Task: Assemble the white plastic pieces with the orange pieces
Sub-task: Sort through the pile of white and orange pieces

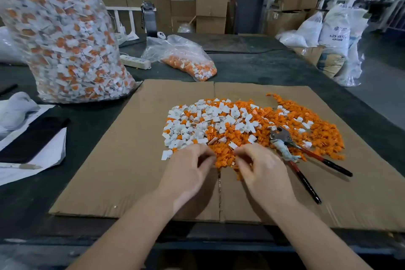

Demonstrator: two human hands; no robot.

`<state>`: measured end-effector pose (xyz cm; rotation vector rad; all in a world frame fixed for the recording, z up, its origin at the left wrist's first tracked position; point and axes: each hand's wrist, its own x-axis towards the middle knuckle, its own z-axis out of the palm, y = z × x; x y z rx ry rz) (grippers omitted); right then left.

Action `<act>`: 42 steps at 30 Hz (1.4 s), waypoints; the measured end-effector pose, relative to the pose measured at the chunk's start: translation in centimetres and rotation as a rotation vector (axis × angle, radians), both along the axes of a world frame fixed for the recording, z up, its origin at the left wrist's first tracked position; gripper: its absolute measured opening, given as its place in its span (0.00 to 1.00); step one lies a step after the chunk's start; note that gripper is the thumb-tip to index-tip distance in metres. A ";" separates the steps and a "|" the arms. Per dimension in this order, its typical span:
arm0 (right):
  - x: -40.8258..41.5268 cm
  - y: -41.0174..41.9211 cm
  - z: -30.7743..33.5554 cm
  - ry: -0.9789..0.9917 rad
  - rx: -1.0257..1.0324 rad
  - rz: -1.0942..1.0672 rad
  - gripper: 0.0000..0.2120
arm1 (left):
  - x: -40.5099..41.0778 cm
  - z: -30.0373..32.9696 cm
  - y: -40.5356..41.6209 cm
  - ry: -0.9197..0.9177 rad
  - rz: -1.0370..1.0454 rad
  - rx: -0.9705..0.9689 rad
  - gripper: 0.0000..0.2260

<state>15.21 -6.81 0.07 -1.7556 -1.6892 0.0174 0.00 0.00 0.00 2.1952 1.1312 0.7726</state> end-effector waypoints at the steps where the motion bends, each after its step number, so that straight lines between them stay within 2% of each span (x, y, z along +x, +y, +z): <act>1: 0.4 1.0 -0.2 -0.037 0.032 -0.046 0.06 | 0.6 0.0 0.6 -0.010 0.031 0.030 0.05; 7: 0.8 4.6 -0.7 -0.258 -0.143 -0.189 0.11 | 3.5 -1.0 2.6 -0.005 0.149 0.125 0.08; 13: 0.9 5.8 -1.0 -0.313 -0.149 -0.236 0.06 | 4.2 -1.8 3.2 -0.021 0.189 0.131 0.09; 19: 1.1 5.5 -0.7 -0.078 0.046 -0.188 0.08 | 3.7 -2.2 3.2 -0.133 0.199 0.142 0.09; 24: 0.5 4.8 -0.5 -0.043 0.182 0.018 0.08 | 3.5 -2.1 2.9 -0.234 0.143 0.079 0.13; 29: 0.1 4.8 -0.4 -0.007 0.106 0.086 0.10 | 3.2 -2.1 3.2 -0.374 0.134 -0.069 0.06; 32: 0.2 4.6 -0.1 0.023 0.073 0.073 0.13 | 3.1 -2.2 3.2 -0.437 0.153 -0.104 0.07; 34: 0.4 4.2 0.0 -0.032 0.071 0.068 0.10 | 3.2 -2.2 3.2 -0.465 0.155 -0.089 0.08; 37: 0.6 3.4 0.1 -0.159 -0.035 0.082 0.06 | 3.3 -2.4 3.2 -0.463 0.169 -0.099 0.12; 42: 0.5 3.0 -0.8 -0.342 -0.155 0.100 0.10 | 3.3 -2.4 3.3 -0.324 0.217 0.017 0.09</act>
